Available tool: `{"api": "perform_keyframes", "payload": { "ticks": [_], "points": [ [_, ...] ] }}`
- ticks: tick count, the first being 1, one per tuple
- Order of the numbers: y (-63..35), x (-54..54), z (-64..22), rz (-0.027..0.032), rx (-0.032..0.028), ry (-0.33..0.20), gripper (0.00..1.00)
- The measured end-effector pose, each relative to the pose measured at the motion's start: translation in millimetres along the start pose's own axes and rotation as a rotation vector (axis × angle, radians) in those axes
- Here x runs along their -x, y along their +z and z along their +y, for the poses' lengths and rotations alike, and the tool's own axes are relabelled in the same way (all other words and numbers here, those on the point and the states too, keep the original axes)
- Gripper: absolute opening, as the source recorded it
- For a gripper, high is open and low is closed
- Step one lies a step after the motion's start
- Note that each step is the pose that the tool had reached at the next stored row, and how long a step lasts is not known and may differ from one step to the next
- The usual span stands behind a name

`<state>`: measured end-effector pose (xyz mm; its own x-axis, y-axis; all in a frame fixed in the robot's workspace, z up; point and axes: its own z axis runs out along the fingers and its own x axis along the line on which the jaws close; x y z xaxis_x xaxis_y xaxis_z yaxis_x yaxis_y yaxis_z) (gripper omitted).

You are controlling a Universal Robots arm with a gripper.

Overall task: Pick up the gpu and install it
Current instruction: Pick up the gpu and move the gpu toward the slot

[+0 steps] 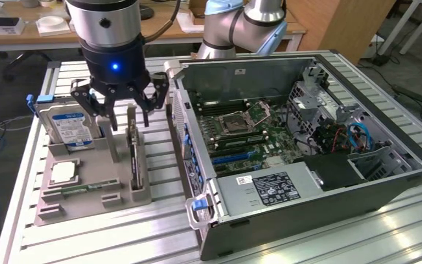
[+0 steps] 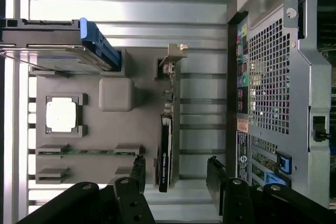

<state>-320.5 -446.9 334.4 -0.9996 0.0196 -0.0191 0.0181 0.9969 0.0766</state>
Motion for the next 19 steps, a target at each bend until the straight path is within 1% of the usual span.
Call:
{"api": "perform_keyframes", "payload": {
  "ticks": [4,9,12,19],
  "points": [
    [2.6,-0.2,-0.4,-0.0010,-0.0002,0.012,0.59],
    [5.8,-0.2,-0.7,-0.0011,0.0000,0.012,0.59],
    [7.9,-0.4,-0.9,-0.0010,0.0011,0.012,0.59],
    [14.4,-0.6,-1.4,-0.0006,0.0018,0.012,0.59]
  ]
}}
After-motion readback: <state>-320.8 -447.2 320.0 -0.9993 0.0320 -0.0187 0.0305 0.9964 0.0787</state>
